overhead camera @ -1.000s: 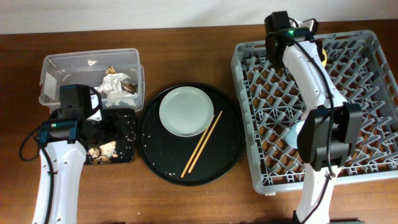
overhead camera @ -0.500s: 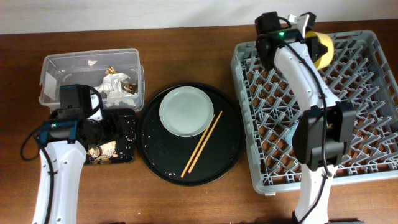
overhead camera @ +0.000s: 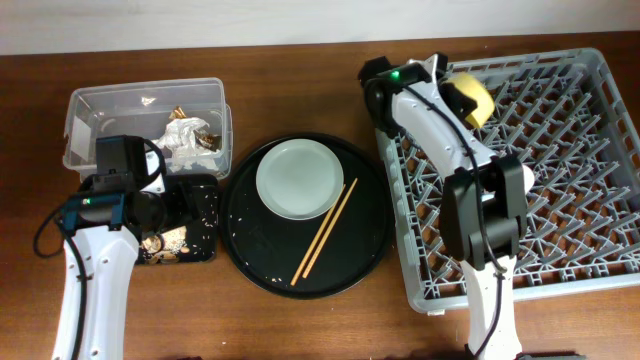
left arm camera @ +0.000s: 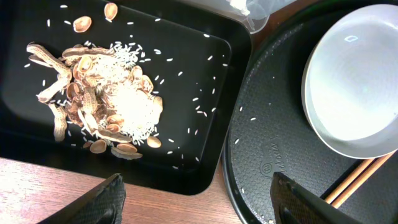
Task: Sort waste into correct bins and load items into the dishwasher rack
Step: 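Place the yellow bowl at the back of the dish rack, then grasp a chopstick with the right gripper and drop it in the rack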
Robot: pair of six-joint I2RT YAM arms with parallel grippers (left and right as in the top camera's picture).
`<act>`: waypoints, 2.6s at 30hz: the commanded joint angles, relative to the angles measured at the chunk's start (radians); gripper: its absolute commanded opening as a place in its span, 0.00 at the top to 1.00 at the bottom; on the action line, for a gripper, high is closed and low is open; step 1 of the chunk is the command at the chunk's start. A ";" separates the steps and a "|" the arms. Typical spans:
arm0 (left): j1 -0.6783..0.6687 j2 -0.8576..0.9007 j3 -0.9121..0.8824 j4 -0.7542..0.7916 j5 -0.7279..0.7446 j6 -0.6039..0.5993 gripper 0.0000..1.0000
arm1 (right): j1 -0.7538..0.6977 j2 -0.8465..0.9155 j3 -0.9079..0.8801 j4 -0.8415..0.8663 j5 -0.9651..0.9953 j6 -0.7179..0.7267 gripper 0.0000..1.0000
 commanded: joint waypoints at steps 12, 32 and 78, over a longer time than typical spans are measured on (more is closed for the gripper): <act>0.003 -0.013 -0.001 -0.003 0.010 -0.006 0.21 | -0.096 -0.580 -0.002 -0.123 -1.276 -0.155 0.12; 0.003 -0.013 -0.002 -0.009 0.010 -0.006 0.20 | 0.349 -0.433 -0.760 0.474 -1.234 0.285 0.21; 0.003 -0.013 -0.003 -0.014 0.010 -0.006 0.20 | -0.103 -0.458 -0.161 -0.175 -1.198 -0.281 0.96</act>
